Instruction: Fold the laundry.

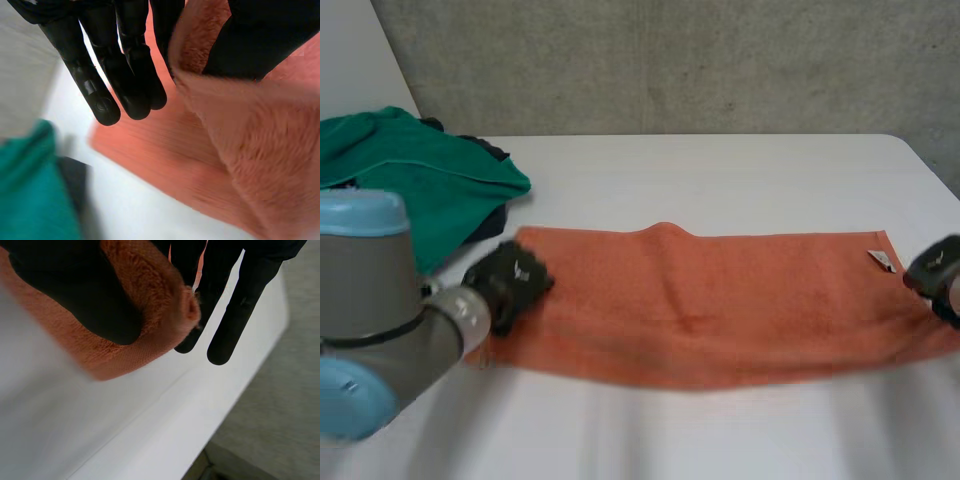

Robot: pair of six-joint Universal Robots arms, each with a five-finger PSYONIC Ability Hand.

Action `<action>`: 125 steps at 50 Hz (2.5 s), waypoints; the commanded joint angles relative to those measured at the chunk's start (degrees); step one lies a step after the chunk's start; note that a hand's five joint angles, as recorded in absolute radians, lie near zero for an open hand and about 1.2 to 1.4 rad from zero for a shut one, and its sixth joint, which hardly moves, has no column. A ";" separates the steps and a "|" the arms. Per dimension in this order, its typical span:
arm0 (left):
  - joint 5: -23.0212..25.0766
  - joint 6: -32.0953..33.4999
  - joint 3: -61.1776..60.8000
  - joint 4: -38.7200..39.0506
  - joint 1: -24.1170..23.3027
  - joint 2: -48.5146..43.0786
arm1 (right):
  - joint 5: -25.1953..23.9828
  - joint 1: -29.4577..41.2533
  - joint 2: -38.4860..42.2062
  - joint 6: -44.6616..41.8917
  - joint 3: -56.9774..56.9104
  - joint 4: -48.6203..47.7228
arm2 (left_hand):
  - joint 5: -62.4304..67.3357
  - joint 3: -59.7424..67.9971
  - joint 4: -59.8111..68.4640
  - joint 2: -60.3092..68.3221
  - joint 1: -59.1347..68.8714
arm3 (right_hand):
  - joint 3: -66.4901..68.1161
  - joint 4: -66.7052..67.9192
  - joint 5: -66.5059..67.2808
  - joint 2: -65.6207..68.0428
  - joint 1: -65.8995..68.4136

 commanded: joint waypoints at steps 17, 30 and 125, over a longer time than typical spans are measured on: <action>-4.74 0.17 34.38 21.95 -1.14 -31.56 | 3.77 5.02 25.23 9.20 -25.63 -25.67 | 13.73 11.56 11.17 11.26 13.57 | 11.61 11.18 11.25 12.47 15.55; -5.46 -0.45 32.55 33.03 -4.74 -32.98 | 11.06 7.30 28.41 9.63 -29.60 -26.48 | -56.27 -58.44 -58.83 -58.74 -56.43 | -58.39 -58.82 -58.75 -57.53 -54.45; -5.54 -23.30 -3.23 37.51 -4.56 4.20 | -8.53 31.92 9.87 29.13 -7.46 -27.46 | -56.27 -58.44 -58.83 -58.74 -56.43 | -58.39 -58.82 -58.75 -57.53 -54.45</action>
